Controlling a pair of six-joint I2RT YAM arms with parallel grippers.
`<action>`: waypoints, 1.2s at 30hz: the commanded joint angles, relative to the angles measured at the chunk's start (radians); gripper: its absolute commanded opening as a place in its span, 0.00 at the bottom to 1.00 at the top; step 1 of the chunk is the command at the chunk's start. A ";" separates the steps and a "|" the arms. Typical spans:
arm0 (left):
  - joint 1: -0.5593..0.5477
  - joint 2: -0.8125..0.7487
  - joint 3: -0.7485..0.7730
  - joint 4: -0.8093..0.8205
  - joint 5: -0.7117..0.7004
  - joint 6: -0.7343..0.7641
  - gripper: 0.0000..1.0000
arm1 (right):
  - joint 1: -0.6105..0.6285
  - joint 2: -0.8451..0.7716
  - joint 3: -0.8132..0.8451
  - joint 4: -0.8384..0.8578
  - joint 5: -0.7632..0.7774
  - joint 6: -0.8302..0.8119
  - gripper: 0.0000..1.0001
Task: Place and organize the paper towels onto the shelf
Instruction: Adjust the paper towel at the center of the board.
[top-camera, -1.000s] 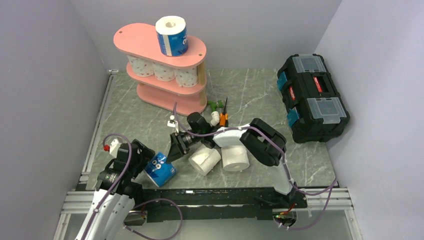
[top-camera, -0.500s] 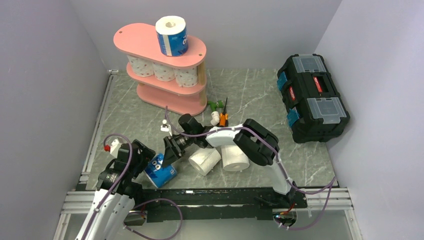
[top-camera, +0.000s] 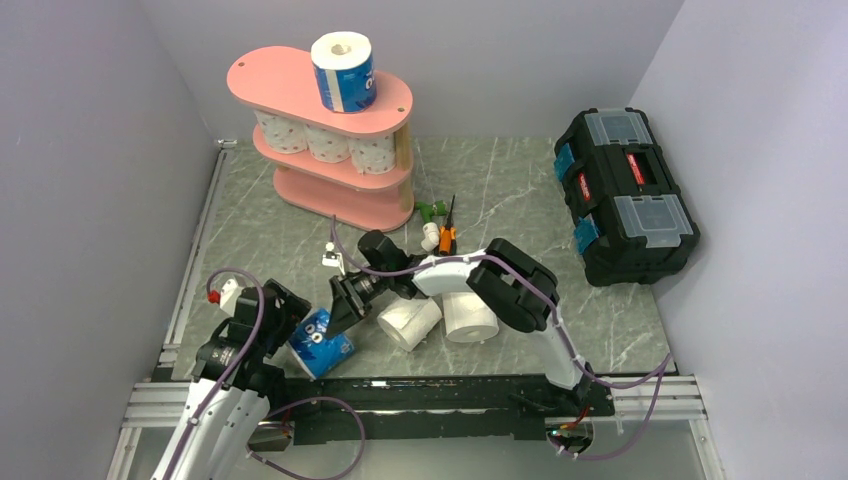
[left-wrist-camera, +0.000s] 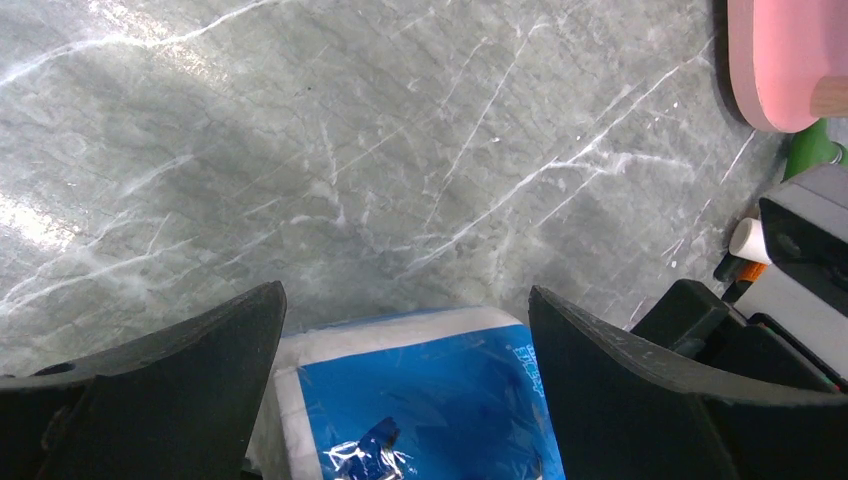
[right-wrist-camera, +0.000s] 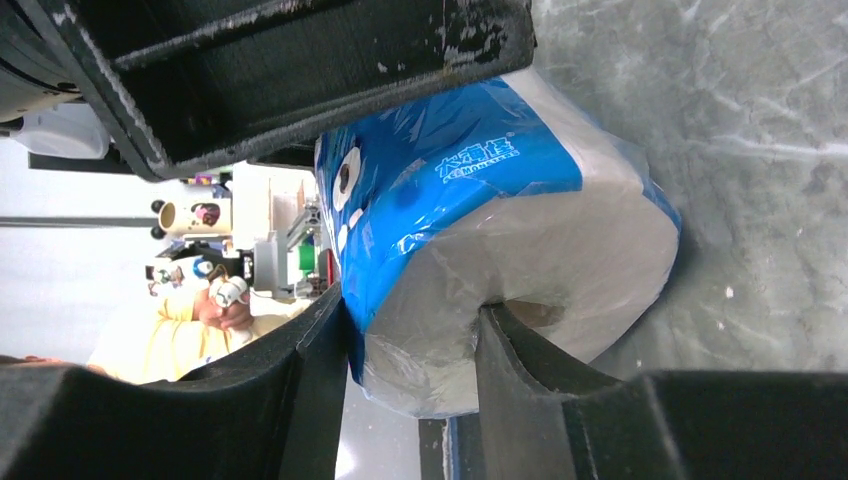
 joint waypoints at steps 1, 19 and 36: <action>-0.003 -0.009 0.041 0.010 -0.004 -0.023 0.99 | -0.022 -0.100 -0.055 0.052 0.006 0.002 0.31; -0.003 0.022 0.132 0.027 -0.083 0.009 0.99 | -0.050 -0.435 0.158 -0.839 0.877 -0.582 0.30; -0.003 0.012 0.092 0.030 -0.034 0.004 1.00 | 0.168 -0.147 0.395 -0.982 1.378 -0.727 0.40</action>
